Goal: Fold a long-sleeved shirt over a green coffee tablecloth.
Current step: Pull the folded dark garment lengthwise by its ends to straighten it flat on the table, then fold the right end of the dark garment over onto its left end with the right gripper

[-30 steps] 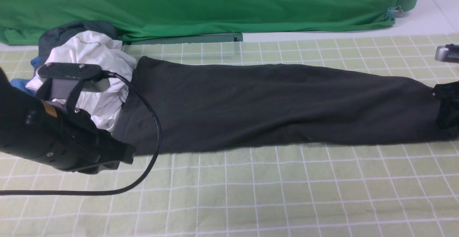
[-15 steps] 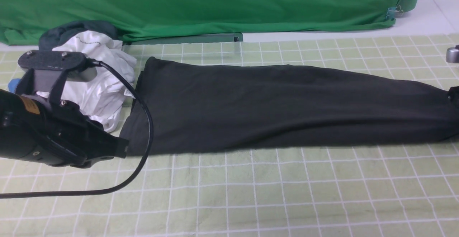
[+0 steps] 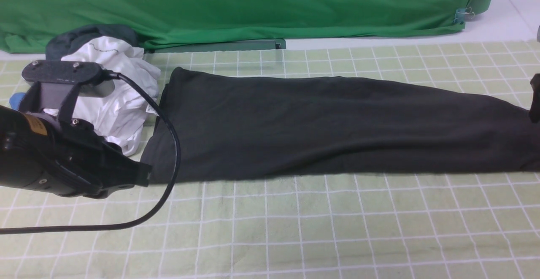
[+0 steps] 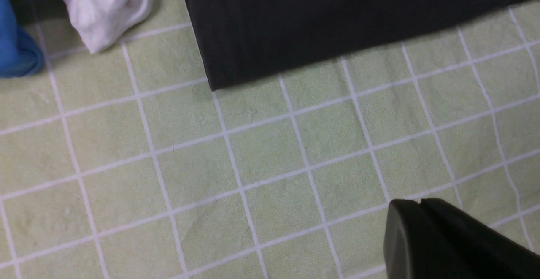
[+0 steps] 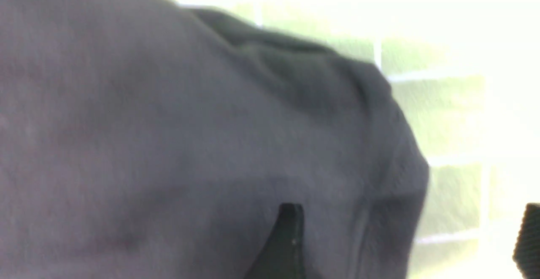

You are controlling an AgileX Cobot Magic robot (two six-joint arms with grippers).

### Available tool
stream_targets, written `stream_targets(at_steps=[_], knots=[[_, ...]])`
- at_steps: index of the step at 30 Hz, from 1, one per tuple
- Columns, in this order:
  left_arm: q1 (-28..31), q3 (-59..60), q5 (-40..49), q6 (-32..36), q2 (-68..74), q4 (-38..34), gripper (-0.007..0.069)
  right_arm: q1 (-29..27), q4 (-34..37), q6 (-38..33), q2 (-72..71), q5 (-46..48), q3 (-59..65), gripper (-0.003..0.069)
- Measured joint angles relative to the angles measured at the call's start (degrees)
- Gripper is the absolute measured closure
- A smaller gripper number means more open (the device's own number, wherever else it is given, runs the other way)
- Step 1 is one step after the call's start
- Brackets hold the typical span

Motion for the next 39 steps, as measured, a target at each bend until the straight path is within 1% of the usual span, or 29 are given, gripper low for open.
stream_targets(at_steps=[3,5,11,14,15,17,18,20,21,23,26,28,29,32,34,37,39], knots=[[0.0,0.0,0.0,0.0,0.0,-0.7,0.0613,0.0,0.2,0.0,1.8,-1.2,0.0,0.0004],[0.0,0.0,0.0,0.0,0.0,-1.0,0.0613,0.0,0.2,0.0,3.3,-1.4,0.0,0.0026],[0.0,0.0,0.0,0.0,0.0,-1.5,0.0613,0.0,0.6,0.0,6.5,-1.3,0.0,0.0134],[0.0,0.0,-0.2,0.0,0.0,-2.8,0.0613,0.0,1.5,-0.1,6.9,-0.9,-0.4,0.0209],[0.0,0.0,-0.4,0.0,0.0,-3.0,0.0613,0.0,2.0,-0.3,6.9,-0.7,-0.4,0.0240],[0.0,0.0,-0.7,0.0,0.0,-3.7,0.0613,0.0,3.7,-2.5,7.1,-0.5,-0.4,0.0361],[0.0,0.0,-0.8,0.0,0.0,-3.9,0.0613,0.0,4.0,-3.3,7.1,-0.5,-0.4,0.0401],[0.0,0.0,-0.9,0.0,0.0,-4.0,0.0613,0.0,4.5,-5.3,7.1,-0.2,-0.4,0.0543],[0.0,0.0,-0.9,0.0,0.0,-4.0,0.0613,0.0,4.5,-6.1,7.1,0.0,-0.5,0.0592],[0.0,0.0,-0.9,0.0,0.0,-4.0,0.0613,0.0,4.5,-6.4,6.8,0.0,-0.5,0.0612],[0.0,0.0,-0.9,0.0,0.0,-3.9,0.0613,-0.5,4.4,-6.4,6.1,0.6,-0.5,0.0621],[0.0,0.0,-1.0,0.0,0.0,-3.3,0.0613,-0.8,2.9,-5.8,5.3,1.7,-0.9,0.0623],[0.0,0.0,-1.1,0.0,0.0,-2.4,0.0613,-1.1,-1.1,-4.2,4.0,2.6,-1.5,0.0625],[0.0,0.0,-1.1,0.0,0.0,-1.4,0.0613,-1.2,-8.8,-0.4,1.2,3.8,-2.5,0.0625],[0.0,0.0,-1.1,0.0,0.0,-1.2,0.0613,-1.5,-11.8,1.9,-0.9,4.2,-3.2,0.0625],[0.0,0.0,-1.2,0.0,0.0,-1.2,0.0613,-1.6,-12.5,3.2,-3.2,4.4,-4.2,0.0625],[0.0,0.0,-1.5,0.0,0.0,-1.1,0.0613,-1.1,-11.5,3.6,-5.8,5.3,-5.7,0.0625]])
